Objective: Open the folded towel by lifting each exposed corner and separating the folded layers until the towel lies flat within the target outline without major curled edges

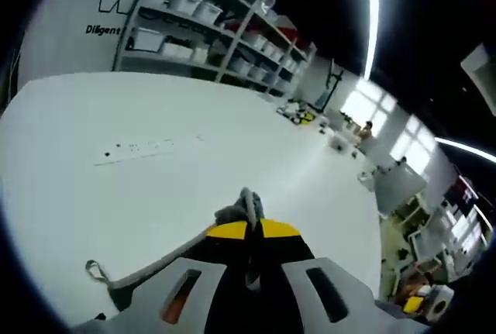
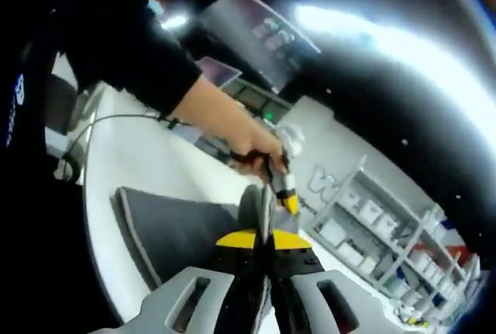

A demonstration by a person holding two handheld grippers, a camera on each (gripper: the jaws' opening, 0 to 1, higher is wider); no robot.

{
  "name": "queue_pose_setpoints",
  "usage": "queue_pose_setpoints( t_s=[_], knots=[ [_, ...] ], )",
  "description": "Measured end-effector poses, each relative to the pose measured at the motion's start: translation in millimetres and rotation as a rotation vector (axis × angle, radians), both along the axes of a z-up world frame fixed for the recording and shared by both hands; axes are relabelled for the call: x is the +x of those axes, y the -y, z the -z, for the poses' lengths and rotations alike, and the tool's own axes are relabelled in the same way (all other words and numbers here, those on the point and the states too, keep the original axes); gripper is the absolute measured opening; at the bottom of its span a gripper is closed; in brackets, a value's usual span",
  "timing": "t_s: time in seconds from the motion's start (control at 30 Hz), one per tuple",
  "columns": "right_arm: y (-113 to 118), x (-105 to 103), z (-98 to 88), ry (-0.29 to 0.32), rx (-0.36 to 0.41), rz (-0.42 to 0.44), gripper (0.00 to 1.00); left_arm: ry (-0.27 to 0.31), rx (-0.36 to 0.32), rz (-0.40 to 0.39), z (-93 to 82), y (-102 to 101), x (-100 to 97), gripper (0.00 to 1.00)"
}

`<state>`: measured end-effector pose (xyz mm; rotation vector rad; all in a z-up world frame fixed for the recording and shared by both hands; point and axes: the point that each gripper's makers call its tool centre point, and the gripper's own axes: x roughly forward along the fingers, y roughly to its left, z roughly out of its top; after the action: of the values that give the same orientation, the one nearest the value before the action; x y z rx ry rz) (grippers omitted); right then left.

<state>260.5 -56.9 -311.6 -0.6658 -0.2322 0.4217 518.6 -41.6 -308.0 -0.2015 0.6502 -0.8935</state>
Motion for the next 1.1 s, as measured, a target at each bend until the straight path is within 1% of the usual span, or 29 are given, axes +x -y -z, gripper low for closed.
queue_pose_setpoints(
  t_s=[0.07, 0.13, 0.17, 0.23, 0.3, 0.4, 0.57, 0.77, 0.83, 0.97, 1.1],
  knots=[
    [14.3, 2.6, 1.4, -0.021, 0.058, 0.037, 0.0, -0.001, 0.002, 0.006, -1.2, 11.7, 2.2, 0.02],
    [25.6, 2.8, 2.5, -0.046, 0.122, 0.052, 0.0, 0.001, 0.01, 0.011, -1.1, 23.2, 4.6, 0.02],
    [31.2, 2.8, 2.8, -0.049, 0.143, 0.062, 0.0, -0.002, 0.014, 0.014, -0.3, 28.9, 5.0, 0.02],
    [40.0, 2.8, 6.1, -0.064, 0.181, 0.074, 0.0, -0.009, 0.031, 0.025, 3.3, 40.8, 4.7, 0.02],
    [49.5, 3.1, 13.8, -0.108, 0.252, 0.084, 0.0, -0.011, 0.051, 0.037, 7.6, 53.4, 3.7, 0.02],
    [64.1, 3.1, 18.2, -0.13, 0.337, 0.11, 0.0, -0.019, 0.057, 0.048, 11.2, 73.0, 2.5, 0.02],
    [91.0, 2.7, 26.4, -0.136, 0.392, 0.161, 0.0, -0.022, 0.08, 0.068, 19.0, 105.5, 0.8, 0.02],
    [103.6, -0.8, 33.5, -0.146, 0.408, 0.176, 0.0, -0.011, 0.09, 0.069, 22.2, 133.1, 3.5, 0.02],
    [110.2, -0.9, 34.6, -0.143, 0.422, 0.189, 0.0, 0.015, 0.114, 0.079, 25.2, 143.8, 5.4, 0.02],
    [120.6, 1.0, 40.0, -0.157, 0.455, 0.204, 0.0, 0.017, 0.116, 0.082, 30.6, 163.0, 9.5, 0.02],
    [129.1, 5.5, 46.3, -0.167, 0.475, 0.228, 0.0, 0.014, 0.145, 0.095, 43.8, 182.6, 12.7, 0.02]
  ],
)
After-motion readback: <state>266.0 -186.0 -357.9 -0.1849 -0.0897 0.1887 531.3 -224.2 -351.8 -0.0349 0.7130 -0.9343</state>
